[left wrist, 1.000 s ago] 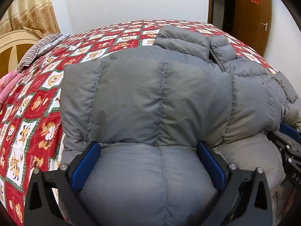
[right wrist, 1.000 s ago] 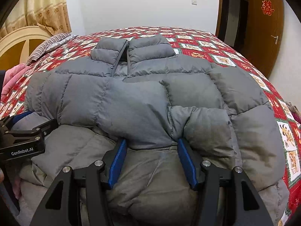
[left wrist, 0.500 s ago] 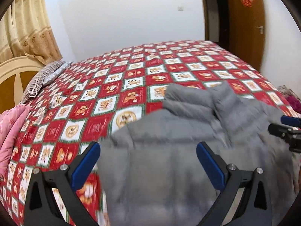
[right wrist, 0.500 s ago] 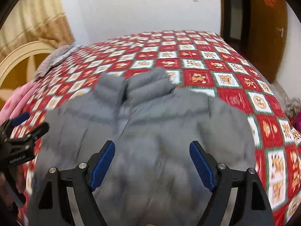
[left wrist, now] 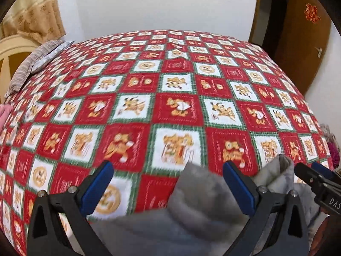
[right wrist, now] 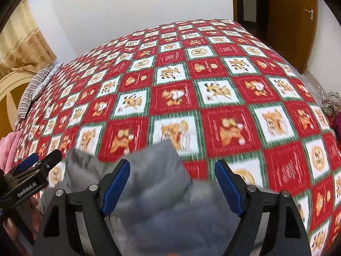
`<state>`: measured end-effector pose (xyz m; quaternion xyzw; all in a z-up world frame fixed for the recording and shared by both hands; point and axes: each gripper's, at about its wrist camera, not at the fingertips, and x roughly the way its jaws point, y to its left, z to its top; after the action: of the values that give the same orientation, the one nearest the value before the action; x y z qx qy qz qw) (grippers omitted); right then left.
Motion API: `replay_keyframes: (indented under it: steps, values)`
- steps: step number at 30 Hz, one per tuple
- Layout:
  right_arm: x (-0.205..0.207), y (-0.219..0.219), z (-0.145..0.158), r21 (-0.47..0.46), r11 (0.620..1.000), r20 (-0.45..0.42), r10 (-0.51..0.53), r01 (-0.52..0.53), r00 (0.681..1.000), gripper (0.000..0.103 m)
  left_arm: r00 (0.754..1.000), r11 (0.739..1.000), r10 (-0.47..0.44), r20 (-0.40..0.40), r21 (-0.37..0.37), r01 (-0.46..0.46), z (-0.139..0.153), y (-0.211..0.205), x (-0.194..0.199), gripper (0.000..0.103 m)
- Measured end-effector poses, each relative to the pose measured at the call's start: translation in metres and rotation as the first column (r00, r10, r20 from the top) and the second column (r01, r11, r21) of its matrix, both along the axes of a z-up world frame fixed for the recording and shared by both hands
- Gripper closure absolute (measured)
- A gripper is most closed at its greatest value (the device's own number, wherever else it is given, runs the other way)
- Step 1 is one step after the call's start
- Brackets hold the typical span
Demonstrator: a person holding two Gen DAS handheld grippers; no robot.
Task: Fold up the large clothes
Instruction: 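Grasp the jacket hem with the left tool while the right tool grasps it too, then lift the hem with both tools and fold it over toward the collar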
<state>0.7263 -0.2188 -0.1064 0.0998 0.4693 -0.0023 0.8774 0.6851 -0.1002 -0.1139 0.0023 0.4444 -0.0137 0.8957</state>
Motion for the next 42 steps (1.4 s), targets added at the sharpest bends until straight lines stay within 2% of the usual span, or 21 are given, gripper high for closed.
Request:
replay_keyframes:
  steps: [4, 9, 11, 12, 13, 14, 15, 16, 18, 20, 26, 29, 36, 38, 42]
  values:
    - [0.027, 0.005, -0.010, 0.004, 1.000, -0.047, 0.002, -0.002, 0.999, 0.021, 1.000, 1.000, -0.008, -0.023, 0.023, 0.008, -0.008, -0.008, 0.017, 0.000]
    - [0.035, 0.012, -0.026, -0.011, 0.999, -0.108, 0.039, -0.041, 0.993, 0.021, 0.997, 0.996, -0.073, -0.034, 0.056, 0.074, -0.021, -0.016, 0.002, 0.001]
    - [0.029, 0.010, -0.028, -0.004, 0.998, -0.112, 0.063, -0.064, 0.992, 0.021, 0.996, 0.995, -0.086, -0.018, 0.044, 0.087, -0.019, -0.012, -0.007, 0.008]
    - [0.026, 0.008, -0.028, -0.002, 0.998, -0.111, 0.065, -0.065, 0.992, 0.026, 0.995, 0.995, -0.094, -0.017, 0.025, 0.094, -0.018, -0.009, -0.011, 0.010]
    - [0.021, 0.004, -0.027, 0.007, 0.998, -0.112, 0.066, -0.066, 0.991, 0.044, 0.994, 0.994, -0.108, -0.022, -0.004, 0.108, -0.018, -0.006, -0.016, 0.018]
    - [0.018, 0.002, -0.027, 0.017, 0.997, -0.117, 0.075, -0.073, 0.990, 0.053, 0.992, 0.993, -0.120, -0.028, -0.018, 0.120, -0.019, -0.005, -0.018, 0.031]
    - [0.015, 0.001, -0.027, 0.014, 0.997, -0.122, 0.083, -0.082, 0.989, 0.065, 0.990, 0.990, -0.136, -0.036, -0.030, 0.135, -0.019, -0.005, -0.021, 0.039]
    - [0.012, 0.001, -0.026, 0.002, 0.996, -0.125, 0.086, -0.086, 0.989, 0.073, 0.987, 0.988, -0.154, -0.043, -0.037, 0.152, -0.020, -0.005, -0.025, 0.059]
    - [0.004, 0.001, -0.023, -0.016, 0.995, -0.118, 0.099, -0.101, 0.988, 0.085, 0.984, 0.984, -0.171, -0.039, -0.050, 0.169, -0.017, -0.006, -0.031, 0.084]
    - [-0.006, 0.000, -0.016, -0.030, 0.993, -0.099, 0.107, -0.110, 0.989, 0.090, 0.981, 0.981, -0.193, 0.002, -0.034, 0.193, -0.009, -0.005, -0.045, 0.089]
    - [-0.042, -0.004, 0.005, -0.097, 0.983, -0.045, 0.153, -0.156, 0.987, 0.097, 0.963, 0.967, -0.253, 0.093, 0.039, 0.250, 0.007, 0.004, -0.088, 0.093]
    - [-0.060, -0.012, 0.009, -0.118, 0.980, -0.022, 0.158, -0.160, 0.987, 0.097, 0.960, 0.966, -0.255, 0.115, 0.074, 0.248, 0.003, 0.015, -0.101, 0.094]
    - [-0.093, -0.034, -0.011, -0.116, 0.983, -0.027, 0.140, -0.142, 0.990, 0.099, 0.970, 0.973, -0.232, 0.072, 0.026, 0.231, -0.029, 0.031, -0.123, 0.095]
    - [-0.101, -0.036, -0.018, -0.124, 0.982, -0.030, 0.143, -0.146, 0.989, 0.099, 0.966, 0.968, -0.249, 0.067, 0.060, 0.246, -0.036, 0.024, -0.131, 0.095]
    - [-0.114, -0.040, -0.036, -0.139, 0.979, -0.051, 0.143, -0.149, 0.988, 0.099, 0.955, 0.943, -0.292, 0.050, 0.181, 0.279, -0.050, 0.006, -0.137, 0.095]
